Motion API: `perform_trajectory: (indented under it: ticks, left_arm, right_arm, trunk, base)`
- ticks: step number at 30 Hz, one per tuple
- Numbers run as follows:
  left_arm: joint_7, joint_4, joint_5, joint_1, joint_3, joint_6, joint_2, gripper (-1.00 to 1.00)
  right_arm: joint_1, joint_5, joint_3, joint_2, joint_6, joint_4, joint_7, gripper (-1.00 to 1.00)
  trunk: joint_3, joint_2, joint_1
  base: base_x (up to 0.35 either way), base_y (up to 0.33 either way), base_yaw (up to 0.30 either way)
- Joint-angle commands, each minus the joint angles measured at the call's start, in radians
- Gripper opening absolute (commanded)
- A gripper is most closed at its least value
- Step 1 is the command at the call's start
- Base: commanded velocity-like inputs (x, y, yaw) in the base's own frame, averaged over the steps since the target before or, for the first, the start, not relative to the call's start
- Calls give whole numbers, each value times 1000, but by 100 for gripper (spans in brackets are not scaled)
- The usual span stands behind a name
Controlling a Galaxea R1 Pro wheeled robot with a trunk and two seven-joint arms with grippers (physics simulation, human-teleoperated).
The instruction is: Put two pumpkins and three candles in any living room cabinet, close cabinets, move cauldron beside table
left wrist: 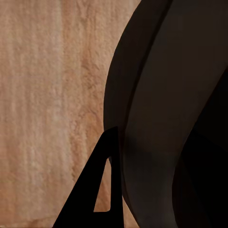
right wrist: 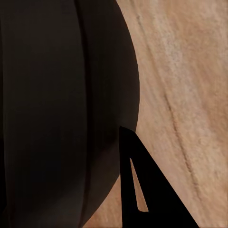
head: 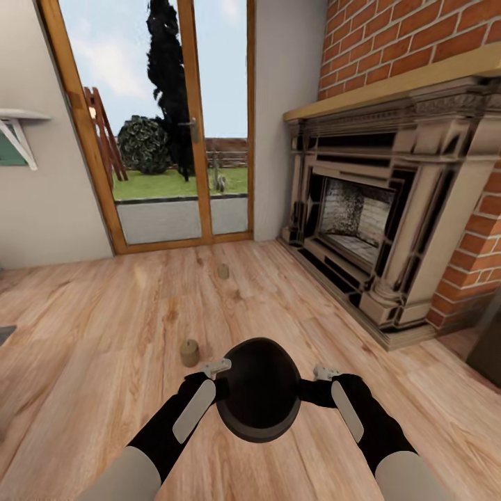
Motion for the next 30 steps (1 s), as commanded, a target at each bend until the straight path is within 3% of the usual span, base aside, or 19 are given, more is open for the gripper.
perform_trajectory:
  ticks: [1,15,30]
  left_arm:
    - [9,-26,31,-1,-17,-15,0,-100]
    - [9,-26,32,-1,-17,-15,0,-100]
    - [9,-27,31,-1,-17,-15,0,-100]
  right_arm:
    - [0,10,-2,-1,13,0,3,-100]
    - [0,10,-1,1,12,0,3,-100]
    - [0,10,-3,-1,13,0,3,-100]
  trunk:
    - [0,-1,0]
    - [5,-1,0]
    - [12,-1,0]
  base:
    - [144,-179,265]
    - [83,-199,265]
    - [-20,-75,265]
